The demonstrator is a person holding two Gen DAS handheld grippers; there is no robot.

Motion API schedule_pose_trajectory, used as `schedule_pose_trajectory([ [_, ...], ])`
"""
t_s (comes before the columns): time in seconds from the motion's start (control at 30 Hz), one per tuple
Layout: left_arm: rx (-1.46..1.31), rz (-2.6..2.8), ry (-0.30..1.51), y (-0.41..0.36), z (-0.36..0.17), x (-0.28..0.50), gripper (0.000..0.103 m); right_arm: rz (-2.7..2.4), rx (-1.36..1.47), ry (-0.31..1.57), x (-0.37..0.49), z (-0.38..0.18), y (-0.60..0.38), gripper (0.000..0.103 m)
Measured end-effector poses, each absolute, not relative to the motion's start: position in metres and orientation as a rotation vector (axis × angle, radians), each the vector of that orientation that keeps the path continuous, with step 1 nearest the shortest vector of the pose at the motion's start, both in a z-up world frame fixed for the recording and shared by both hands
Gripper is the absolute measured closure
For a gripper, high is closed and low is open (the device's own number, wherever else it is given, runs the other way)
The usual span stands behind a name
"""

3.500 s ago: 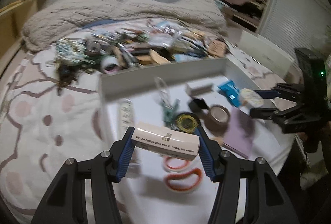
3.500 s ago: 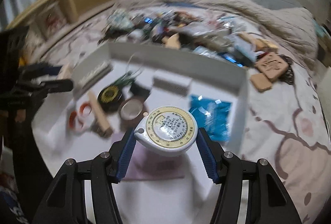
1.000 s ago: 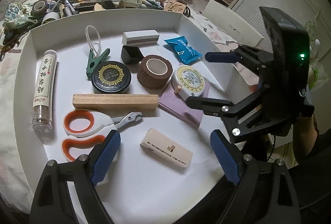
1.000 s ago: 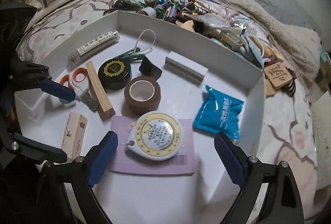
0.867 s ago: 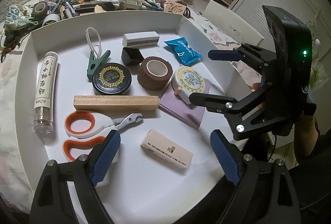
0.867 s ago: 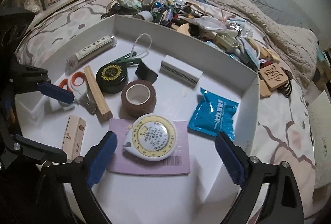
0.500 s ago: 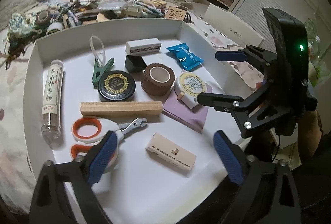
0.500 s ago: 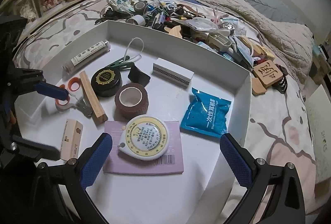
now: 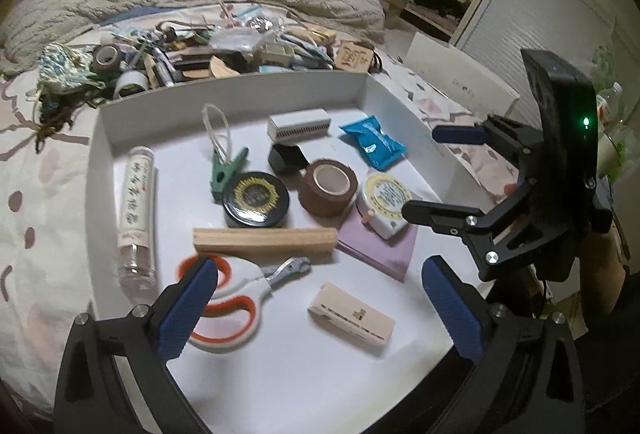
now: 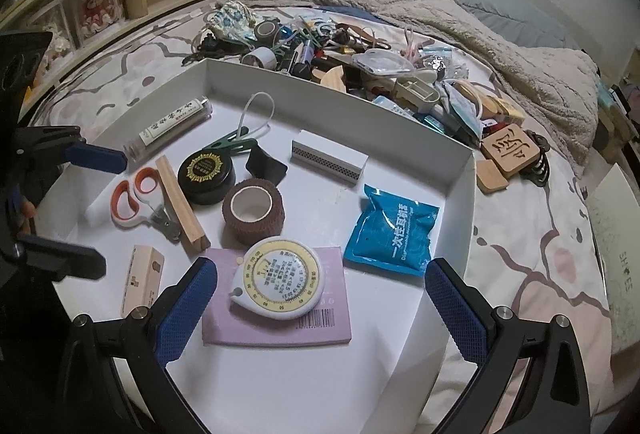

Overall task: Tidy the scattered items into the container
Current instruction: 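Lift both tools away from the white box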

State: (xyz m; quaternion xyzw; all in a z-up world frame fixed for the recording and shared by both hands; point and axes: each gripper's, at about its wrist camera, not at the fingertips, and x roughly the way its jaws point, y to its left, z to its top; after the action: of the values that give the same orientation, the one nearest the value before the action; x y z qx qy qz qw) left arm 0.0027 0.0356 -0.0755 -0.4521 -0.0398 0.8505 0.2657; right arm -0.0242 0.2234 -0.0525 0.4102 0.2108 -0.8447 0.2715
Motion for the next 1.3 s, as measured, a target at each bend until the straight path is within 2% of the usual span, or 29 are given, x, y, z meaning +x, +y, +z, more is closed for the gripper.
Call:
schedule_pose_trajectory([
  [0.4,-1.186,2.38,-0.155,0.009,-0.063,-0.007,0.0,-2.338,1.064,0.492,-0.036,-0.037,0.229,0.0],
  [0.77,-1.132,2.552,-0.154,-0.027,-0.045,-0.025,0.0,-2.457,1.012,0.349,-0.062,-0.01,0.249,0.0],
  [1.3,-1.051,2.766,-0.249,-0.086,-0.029,-0.055,0.0,-2.64,1.026,0.151,-0.114,0.002,0.297,0.0],
])
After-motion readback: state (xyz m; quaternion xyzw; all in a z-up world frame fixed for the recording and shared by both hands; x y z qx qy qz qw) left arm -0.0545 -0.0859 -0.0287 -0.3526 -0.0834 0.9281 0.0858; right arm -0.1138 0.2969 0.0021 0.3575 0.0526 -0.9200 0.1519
